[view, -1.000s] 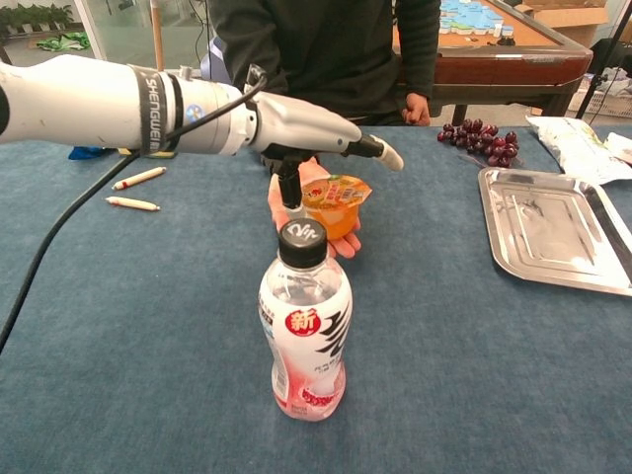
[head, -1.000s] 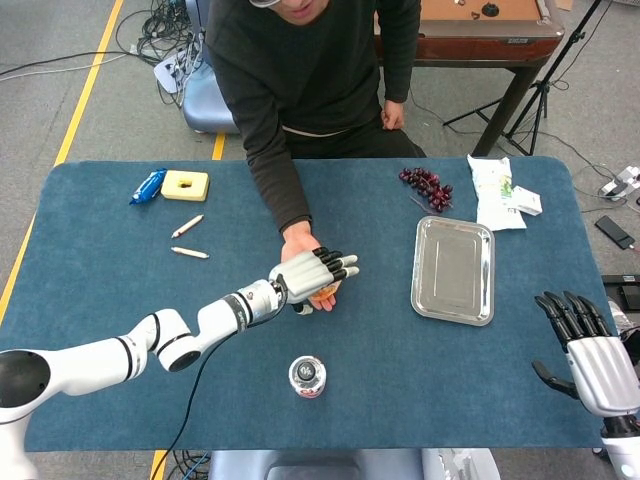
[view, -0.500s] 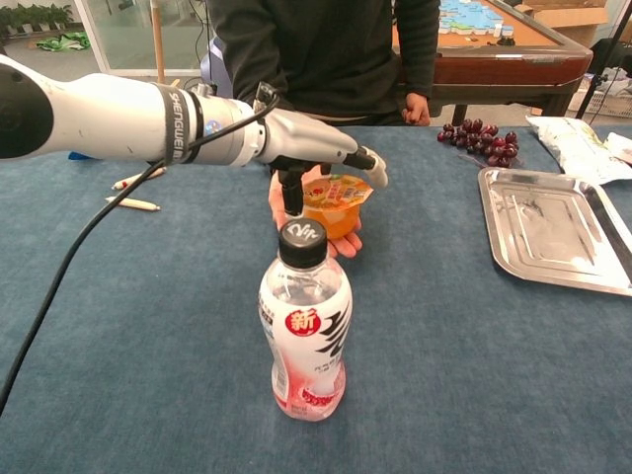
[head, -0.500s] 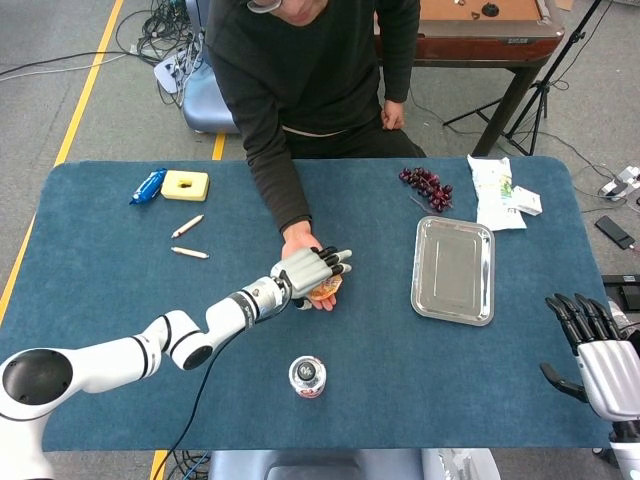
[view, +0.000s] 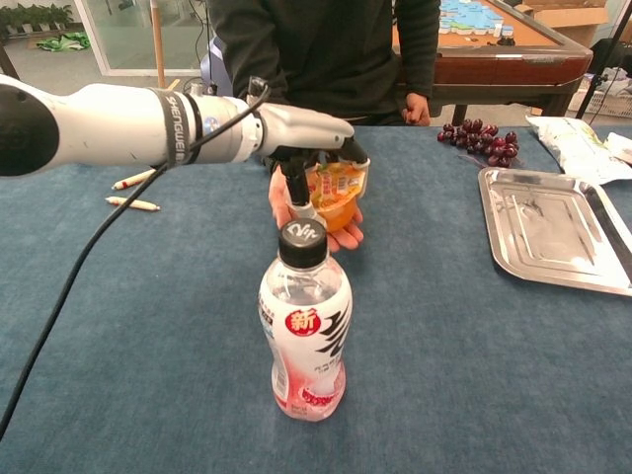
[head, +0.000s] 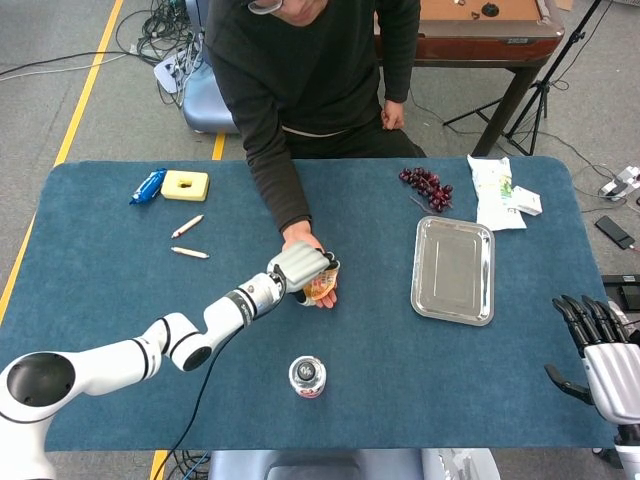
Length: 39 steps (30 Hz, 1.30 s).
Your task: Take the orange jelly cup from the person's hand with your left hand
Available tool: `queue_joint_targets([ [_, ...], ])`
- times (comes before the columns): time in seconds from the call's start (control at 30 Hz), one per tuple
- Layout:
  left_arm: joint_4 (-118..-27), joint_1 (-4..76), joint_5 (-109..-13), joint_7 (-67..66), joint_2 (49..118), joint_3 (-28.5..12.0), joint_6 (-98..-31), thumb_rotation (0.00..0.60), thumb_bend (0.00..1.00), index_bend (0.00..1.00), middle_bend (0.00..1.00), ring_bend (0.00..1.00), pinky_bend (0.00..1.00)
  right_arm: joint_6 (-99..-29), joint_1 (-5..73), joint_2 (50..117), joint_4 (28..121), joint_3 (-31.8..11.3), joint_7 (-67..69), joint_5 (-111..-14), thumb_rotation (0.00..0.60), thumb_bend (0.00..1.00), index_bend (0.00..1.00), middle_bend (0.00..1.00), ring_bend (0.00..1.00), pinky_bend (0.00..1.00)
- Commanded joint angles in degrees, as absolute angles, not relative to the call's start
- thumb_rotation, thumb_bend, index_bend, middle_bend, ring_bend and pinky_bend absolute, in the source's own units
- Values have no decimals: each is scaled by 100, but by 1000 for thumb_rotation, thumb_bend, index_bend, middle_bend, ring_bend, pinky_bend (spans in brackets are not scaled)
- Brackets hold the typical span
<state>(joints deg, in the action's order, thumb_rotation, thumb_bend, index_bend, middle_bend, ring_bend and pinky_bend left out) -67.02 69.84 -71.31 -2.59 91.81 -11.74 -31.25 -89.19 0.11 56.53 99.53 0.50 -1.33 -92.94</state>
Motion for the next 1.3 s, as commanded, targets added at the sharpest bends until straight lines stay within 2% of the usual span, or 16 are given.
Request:
queue_joint_targets([
  [0.03, -6971, 6779, -7288, -63, 8820, -1150, -3353, 600, 197, 442, 327, 470, 625, -8922, 13, 5652, 9951, 47, -126, -9308, 600, 190, 90, 99, 0, 88],
  [0.17, -7229, 6588, -7341, -3, 8464, -1095, -3526, 600, 197, 441, 328, 470, 625, -8927, 19, 5652, 9956, 46, -124, -9344, 600, 190, 90, 100, 0, 88],
  [0.3, -7602, 6175, -7206, -273, 7837, -873, -3789, 600, 197, 440, 331, 470, 625, -8883, 67, 5634, 9990, 31, -155, -9390, 600, 190, 90, 99, 0, 88],
  [0.47, -7632, 5877, -6995, -473, 7588, -630, -3813, 600, 197, 440, 334, 470, 625, -8822, 126, 5642, 10023, 24, -189, -9449, 600, 191, 90, 99, 0, 88],
  [0.77, -7270, 5705, -6797, -836, 7899, -336, -3633, 600, 197, 437, 338, 469, 625, -8781, 155, 5650, 10107, 22, -301, -9465, 600, 190, 90, 99, 0, 88],
  [1.0, -7115, 5721, -6581, -1209, 8308, -315, -3588, 600, 197, 423, 337, 463, 622, -8803, 137, 5627, 10162, 26, -359, -9463, 600, 190, 90, 99, 0, 88],
  [1.07, -7111, 5729, -6478, -1296, 8371, -336, -3584, 600, 197, 383, 325, 426, 620, -8809, 130, 5625, 10163, 28, -361, -9456, 600, 190, 90, 99, 0, 88],
  [1.13, -7147, 5731, -6348, -1391, 8409, -362, -3592, 600, 197, 267, 230, 315, 585, -8830, 115, 5625, 10158, 27, -348, -9445, 600, 191, 90, 99, 0, 88],
  [1.2, -7221, 5727, -6220, -1457, 8400, -401, -3620, 600, 197, 84, 58, 149, 484, -8846, 104, 5627, 10148, 27, -340, -9440, 600, 191, 90, 99, 0, 88],
  [1.23, -7289, 5724, -6127, -1491, 8376, -428, -3633, 600, 197, 32, 17, 90, 431, -8853, 99, 5628, 10142, 29, -331, -9442, 600, 191, 90, 99, 0, 88],
  [1.3, -7400, 5714, -5976, -1523, 8325, -473, -3657, 600, 197, 0, 0, 19, 346, -8863, 95, 5629, 10131, 28, -318, -9446, 600, 190, 90, 99, 0, 88],
])
